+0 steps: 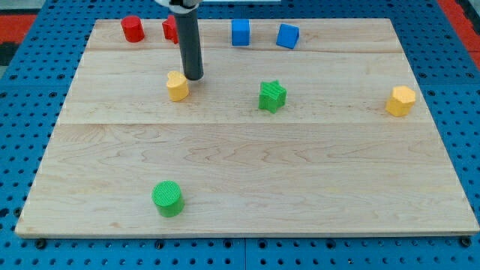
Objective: Push the green circle closer to yellow heart
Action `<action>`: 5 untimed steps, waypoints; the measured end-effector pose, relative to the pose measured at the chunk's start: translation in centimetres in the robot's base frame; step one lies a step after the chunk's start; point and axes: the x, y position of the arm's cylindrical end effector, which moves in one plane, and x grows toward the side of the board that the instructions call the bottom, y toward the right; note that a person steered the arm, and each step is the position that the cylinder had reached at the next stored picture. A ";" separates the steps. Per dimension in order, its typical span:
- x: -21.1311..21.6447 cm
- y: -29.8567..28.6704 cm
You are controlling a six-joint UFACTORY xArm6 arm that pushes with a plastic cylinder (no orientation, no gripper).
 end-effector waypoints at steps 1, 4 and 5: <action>1.7 -0.5; 20.4 6.8; 22.4 1.1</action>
